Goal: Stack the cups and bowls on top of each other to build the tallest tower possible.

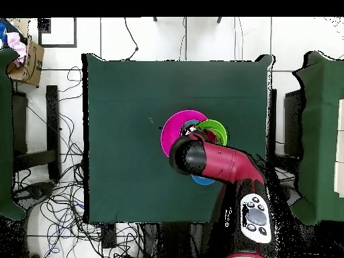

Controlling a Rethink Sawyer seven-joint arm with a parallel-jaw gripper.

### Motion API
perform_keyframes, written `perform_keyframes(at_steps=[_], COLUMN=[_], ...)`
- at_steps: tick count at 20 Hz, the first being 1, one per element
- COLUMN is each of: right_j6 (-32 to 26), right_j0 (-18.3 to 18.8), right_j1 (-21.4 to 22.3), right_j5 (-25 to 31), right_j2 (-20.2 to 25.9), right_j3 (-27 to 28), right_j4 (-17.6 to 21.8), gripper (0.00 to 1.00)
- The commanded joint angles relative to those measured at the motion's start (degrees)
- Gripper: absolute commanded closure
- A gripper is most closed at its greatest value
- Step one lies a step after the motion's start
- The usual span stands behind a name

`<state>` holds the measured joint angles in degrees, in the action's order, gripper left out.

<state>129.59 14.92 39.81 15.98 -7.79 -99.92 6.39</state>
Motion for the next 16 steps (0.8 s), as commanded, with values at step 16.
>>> perform_keyframes(at_steps=[16], right_j6=[-0.24], right_j0=[3.06], right_j1=[15.18], right_j5=[12.38], right_j2=[6.00], right_j3=[-7.60], right_j4=[-3.58], gripper=[0.00])
